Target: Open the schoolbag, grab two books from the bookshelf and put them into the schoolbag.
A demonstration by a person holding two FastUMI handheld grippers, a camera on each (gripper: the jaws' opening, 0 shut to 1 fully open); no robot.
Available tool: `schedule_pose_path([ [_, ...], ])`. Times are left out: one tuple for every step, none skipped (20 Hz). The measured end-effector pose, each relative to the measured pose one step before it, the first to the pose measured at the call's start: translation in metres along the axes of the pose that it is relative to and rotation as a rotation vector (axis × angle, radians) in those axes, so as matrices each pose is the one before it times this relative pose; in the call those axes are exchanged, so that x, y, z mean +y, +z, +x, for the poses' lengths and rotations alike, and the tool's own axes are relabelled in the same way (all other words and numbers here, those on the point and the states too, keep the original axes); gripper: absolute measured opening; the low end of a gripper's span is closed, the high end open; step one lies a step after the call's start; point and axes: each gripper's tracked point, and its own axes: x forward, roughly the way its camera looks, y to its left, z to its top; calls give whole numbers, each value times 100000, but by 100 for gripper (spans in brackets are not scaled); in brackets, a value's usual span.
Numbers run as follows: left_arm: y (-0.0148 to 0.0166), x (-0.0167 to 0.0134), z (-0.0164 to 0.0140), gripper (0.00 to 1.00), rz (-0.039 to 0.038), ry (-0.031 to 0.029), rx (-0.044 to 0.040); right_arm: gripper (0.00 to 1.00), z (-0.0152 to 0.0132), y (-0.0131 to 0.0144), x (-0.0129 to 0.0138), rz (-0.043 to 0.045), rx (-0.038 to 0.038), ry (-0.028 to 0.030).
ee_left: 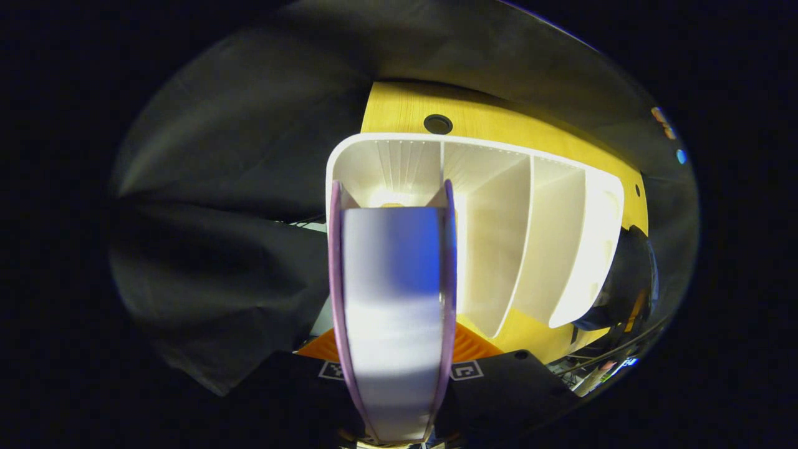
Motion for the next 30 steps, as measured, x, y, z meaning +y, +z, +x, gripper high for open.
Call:
schedule_pose_path([
  [-403, -56, -969, 41, -6, 656, -664, 7, -9, -56, 21, 241, -152, 584],
  [-412, -113, -898, 41, -647, 73, -630, 7, 0, -66, -102, 233, -164, 681],
  [-422, -344, -984, 41, -883, 285, -893, 7, -193, 36, -124, 18, -154, 723],
  [-373, -306, -1003, 41, -501, 159, -960, 7, -75, 121, -19, -133, -250, 865],
  [-432, -225, -1145, 41, -202, 194, -1307, 7, 96, -70, -116, -148, -158, 687],
  [-454, -190, -1154, 41, -276, 278, -1400, 7, -91, 19, -80, -3, -91, 973],
  [-400, -519, -1038, 41, -426, -166, -1351, 7, -167, 2, -135, 125, -60, 759],
  [-371, -648, -1117, 41, -764, -873, -1563, 7, -30, 13, -73, 160, -161, 894],
  [-417, -687, -1048, 41, -424, -670, -1480, 7, -107, 72, -156, 183, -134, 767],
  [-212, -449, -899, 41, 334, -686, -1868, 7, -48, 21, -90, 357, -200, 922],
  [-571, -836, -742, 41, -177, -1544, -1268, 7, -8, -65, -118, 351, -595, 563],
  [-409, -655, -796, 41, -1261, -1068, -890, 7, -134, -42, -98, 398, -340, 690],
  [-490, -513, -804, 41, 47, -1087, -861, 7, -80, 51, -128, 95, -487, 368],
  [-241, -481, -720, 41, -40, -246, -1311, 7, -169, 91, -105, 221, -376, 406],
  [-279, -449, -563, 41, 614, 11, -913, 7, -72, -146, -74, 100, -254, 431],
  [-185, -475, -536, 41, 439, -229, -1376, 7, 0, 172, -91, -10, -188, 334],
  [-285, -754, -449, 41, 771, -984, -783, 7, -140, -46, -144, -155, -215, 246],
  [-376, -888, -452, 41, -386, -1823, -516, 7, -67, -61, 39, -126, -176, 177],
  [-309, -1222, -459, 41, -260, -2801, 34, 7, -154, -69, -145, -10, -268, 55],
  [-122, -1225, -307, 41, -862, -2992, -839, 7, -30, 66, -66, 15, -191, -33],
  [-81, -1286, 59, 42, 135, -2957, -242, 7, -112, -11, -72, 131, -150, 10],
  [-65, -1192, -3, 41, -236, -2564, -898, 7, -7, 66, -41, 109, -104, 103],
  [-159, -1194, 199, 41, -19, -3058, 12, 7, -38, -89, -57, 436, -27, 98],
  [-52, -1345, 459, 41, -602, -3543, -222, 7, -12, 30, -33, 662, -5, 184],
  [-157, -1446, 630, 41, -834, -3793, 388, 7, -54, -26, -25, 493, -34, 255],
  [-127, -1381, 692, 41, -1073, -4119, 81, 7, -35, 64, -140, 351, -339, -177],
  [24, -1461, 908, 41, -865, -4604, -76, 7, 10, -43, -39, 479, -199, 1],
  [44, -1484, 959, 41, -1138, -4445, -271, 7, -37, 63, -31, 255, -153, -25],
  [-209, -1320, 940, 41, -668, -4001, 294, 7, 33, -45, 43, 320, 105, 152],
  [-110, -1080, 887, 41, -27, -3303, 122, 7, 64, 30, -28, 535, 245, 182],
])
